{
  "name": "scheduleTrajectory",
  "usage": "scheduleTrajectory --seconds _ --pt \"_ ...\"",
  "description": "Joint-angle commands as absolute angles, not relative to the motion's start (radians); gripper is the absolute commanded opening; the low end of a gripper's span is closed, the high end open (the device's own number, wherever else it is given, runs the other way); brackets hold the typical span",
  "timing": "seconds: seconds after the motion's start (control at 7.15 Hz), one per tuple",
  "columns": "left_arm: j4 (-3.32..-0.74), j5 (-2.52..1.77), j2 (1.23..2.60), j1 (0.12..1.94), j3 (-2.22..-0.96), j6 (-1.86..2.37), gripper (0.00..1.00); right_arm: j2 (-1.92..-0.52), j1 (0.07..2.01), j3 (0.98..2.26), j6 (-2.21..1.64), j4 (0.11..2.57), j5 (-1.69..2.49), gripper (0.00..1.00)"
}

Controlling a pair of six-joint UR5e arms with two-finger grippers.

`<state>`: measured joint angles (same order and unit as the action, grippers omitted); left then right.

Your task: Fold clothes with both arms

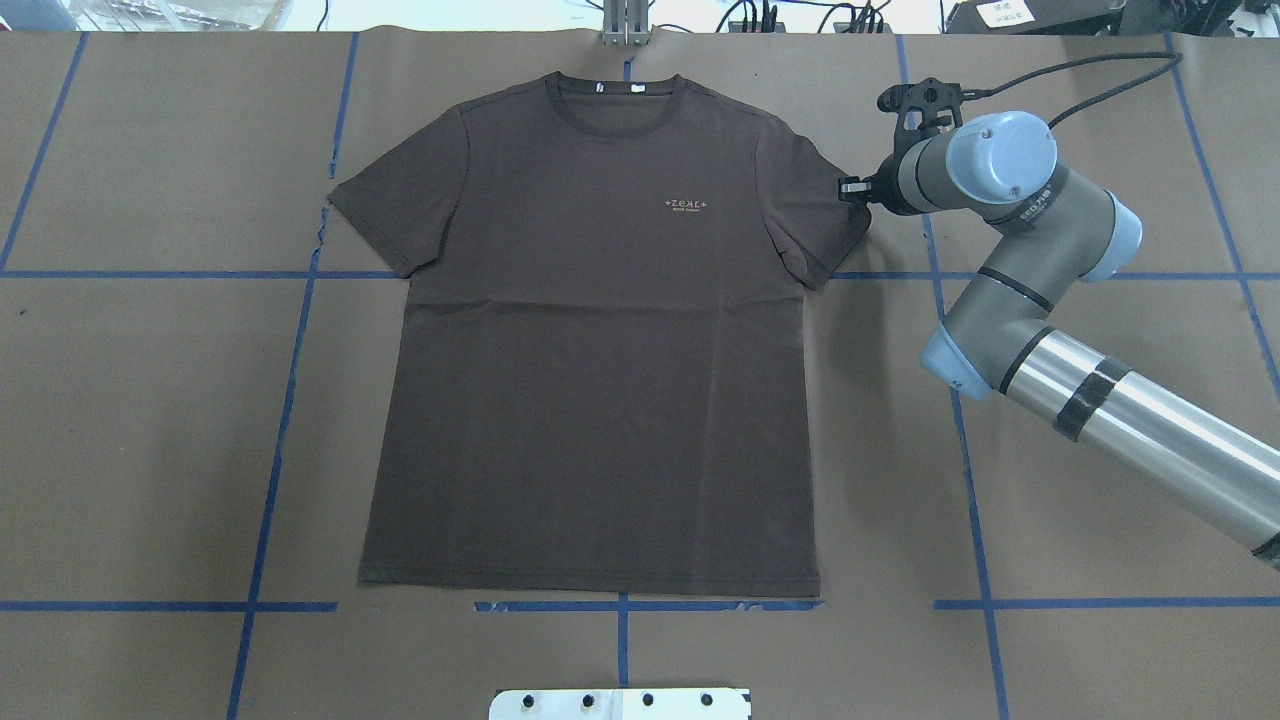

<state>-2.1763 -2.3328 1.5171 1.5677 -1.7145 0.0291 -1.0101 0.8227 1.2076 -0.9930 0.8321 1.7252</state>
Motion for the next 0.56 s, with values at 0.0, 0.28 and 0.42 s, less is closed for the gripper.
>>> scheduleTrajectory --seconds 0.0,0.28,0.42 --pt "-2.177 -2.332 1.513 1.568 -1.713 0.028 1.00 -0.901 0.804 1.219 -1.067 0.979 1.698 0.00" --pt "-2.177 -2.333 1.508 1.568 -1.715 0.028 1.00 -0.763 0.717 1.198 -1.176 1.132 1.579 0.00" --pt "-2.177 -2.333 1.508 1.568 -1.715 0.028 1.00 -0.738 0.698 1.181 -1.180 1.132 1.562 0.00"
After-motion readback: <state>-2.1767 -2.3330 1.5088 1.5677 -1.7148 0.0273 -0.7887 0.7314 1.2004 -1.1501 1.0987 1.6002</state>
